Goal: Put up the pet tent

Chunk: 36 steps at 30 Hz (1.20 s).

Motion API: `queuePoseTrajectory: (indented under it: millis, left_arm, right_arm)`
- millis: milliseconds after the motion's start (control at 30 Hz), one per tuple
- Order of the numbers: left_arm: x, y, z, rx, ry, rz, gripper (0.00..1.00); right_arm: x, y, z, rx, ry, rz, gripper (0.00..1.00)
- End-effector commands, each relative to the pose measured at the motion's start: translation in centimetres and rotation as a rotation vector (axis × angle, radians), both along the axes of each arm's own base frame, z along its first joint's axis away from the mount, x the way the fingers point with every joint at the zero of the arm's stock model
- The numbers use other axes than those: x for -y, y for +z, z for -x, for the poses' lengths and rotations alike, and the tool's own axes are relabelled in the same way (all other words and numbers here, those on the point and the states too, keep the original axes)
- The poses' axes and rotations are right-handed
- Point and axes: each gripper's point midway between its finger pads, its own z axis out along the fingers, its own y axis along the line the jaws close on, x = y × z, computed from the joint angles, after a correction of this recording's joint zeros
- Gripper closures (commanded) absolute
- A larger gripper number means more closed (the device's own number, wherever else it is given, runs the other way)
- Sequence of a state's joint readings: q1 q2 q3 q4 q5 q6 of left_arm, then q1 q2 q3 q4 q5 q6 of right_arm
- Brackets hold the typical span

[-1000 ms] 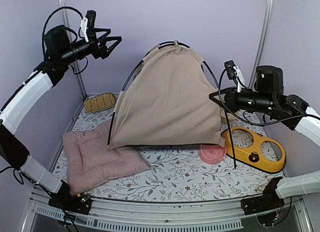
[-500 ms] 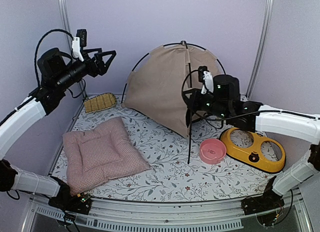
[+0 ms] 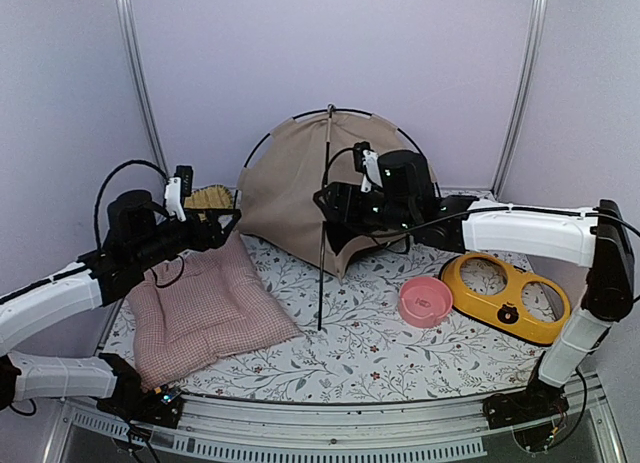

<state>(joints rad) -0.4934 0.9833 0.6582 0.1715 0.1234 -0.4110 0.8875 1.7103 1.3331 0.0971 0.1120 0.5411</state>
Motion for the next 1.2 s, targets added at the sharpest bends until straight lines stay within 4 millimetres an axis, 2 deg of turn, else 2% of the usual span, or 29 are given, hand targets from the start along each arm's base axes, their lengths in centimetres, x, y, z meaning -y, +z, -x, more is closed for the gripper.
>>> queuePoseTrajectory:
  millis: [0,167,333,433,567,867,1167]
  left_arm:
    - [1.0,-1.8,0.7,-0.035,-0.009,0.055,0.12]
    - [2.3,-4.0,0.6,-0.080,-0.033,0.065,0.14]
    - [4.2,-5.3,0.5,-0.117,-0.055,0.053,0.15]
    - [5.3,-5.8,0.8,-0.133,-0.065,0.043,0.17]
    - [5.9,-6.8,1.3,-0.183,-0.067,0.033,0.18]
    - [5.2,-9.8,2.2,-0.254,-0.033,0.003,0.21]
    - [4.8,-9.6,2.6,-0.197,-0.011,0.013,0.23]
  right_arm:
    - [1.5,-1.2,3.8,-0.073,0.087,0.056,0.17]
    - [3.3,-3.5,7.3,-0.132,0.146,0.100,0.13]
    - [4.5,-4.9,10.7,-0.156,0.239,0.104,0.14]
    - [4.5,-5.7,13.0,-0.159,0.327,0.075,0.15]
    - [3.6,-7.0,14.8,-0.193,0.421,0.033,0.20]
    - [0.5,-8.4,16.0,-0.204,0.526,0.004,0.31]
    - [-2.5,-10.2,15.0,-0.237,0.513,-0.003,0.46]
